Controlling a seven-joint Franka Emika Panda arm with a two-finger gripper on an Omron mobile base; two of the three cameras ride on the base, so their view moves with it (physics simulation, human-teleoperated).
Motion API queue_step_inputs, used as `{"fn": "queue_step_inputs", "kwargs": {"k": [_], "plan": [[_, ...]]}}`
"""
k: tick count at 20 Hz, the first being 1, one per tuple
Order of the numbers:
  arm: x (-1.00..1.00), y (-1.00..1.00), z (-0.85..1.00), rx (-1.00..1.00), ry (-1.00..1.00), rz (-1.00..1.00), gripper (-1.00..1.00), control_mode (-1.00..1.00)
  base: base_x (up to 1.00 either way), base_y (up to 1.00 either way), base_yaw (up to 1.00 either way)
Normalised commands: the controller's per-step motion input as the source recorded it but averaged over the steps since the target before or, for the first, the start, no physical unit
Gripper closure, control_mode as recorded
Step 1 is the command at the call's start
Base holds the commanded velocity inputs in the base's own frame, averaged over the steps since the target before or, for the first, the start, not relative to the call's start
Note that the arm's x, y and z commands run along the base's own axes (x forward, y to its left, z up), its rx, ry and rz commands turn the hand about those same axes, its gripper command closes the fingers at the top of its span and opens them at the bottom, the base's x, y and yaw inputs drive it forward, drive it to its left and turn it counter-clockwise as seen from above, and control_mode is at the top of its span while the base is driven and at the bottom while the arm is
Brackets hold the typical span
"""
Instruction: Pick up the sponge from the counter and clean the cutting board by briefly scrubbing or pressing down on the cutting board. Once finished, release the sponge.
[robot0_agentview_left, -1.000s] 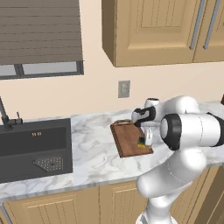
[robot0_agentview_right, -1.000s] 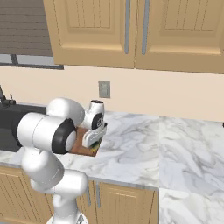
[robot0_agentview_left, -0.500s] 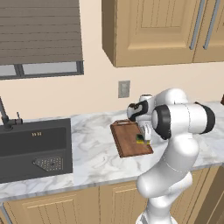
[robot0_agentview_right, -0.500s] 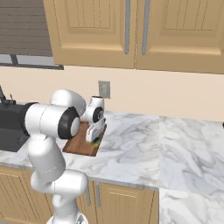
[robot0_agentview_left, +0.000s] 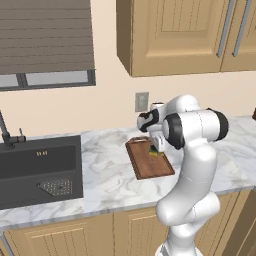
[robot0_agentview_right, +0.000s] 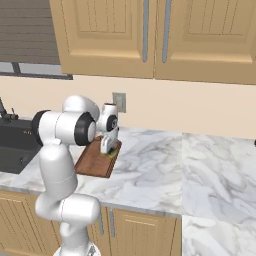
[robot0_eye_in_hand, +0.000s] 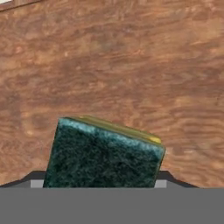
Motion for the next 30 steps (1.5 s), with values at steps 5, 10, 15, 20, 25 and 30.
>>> {"fn": "queue_step_inputs", "kwargs": {"k": [5, 10, 15, 20, 25, 30], "plan": [[0.81, 0.13, -0.29, 0.02, -0.12, 0.13, 1.00, -1.00, 0.00, 0.00, 0.00], [0.83, 0.26, -0.25, 0.02, -0.05, 0.15, 1.00, -1.00, 0.00, 0.00, 0.00], [0.50, 0.58, -0.24, 0.00, -0.02, 0.17, 1.00, -1.00, 0.00, 0.00, 0.00], [0.04, 0.83, -0.23, 0.00, 0.00, 0.11, 1.00, -1.00, 0.00, 0.00, 0.00], [-0.23, 0.79, -0.11, 0.00, 0.00, 0.08, 1.00, -1.00, 0.00, 0.00, 0.00], [-0.52, 0.57, -0.15, 0.00, 0.00, 0.07, 1.00, -1.00, 0.00, 0.00, 0.00]]}}
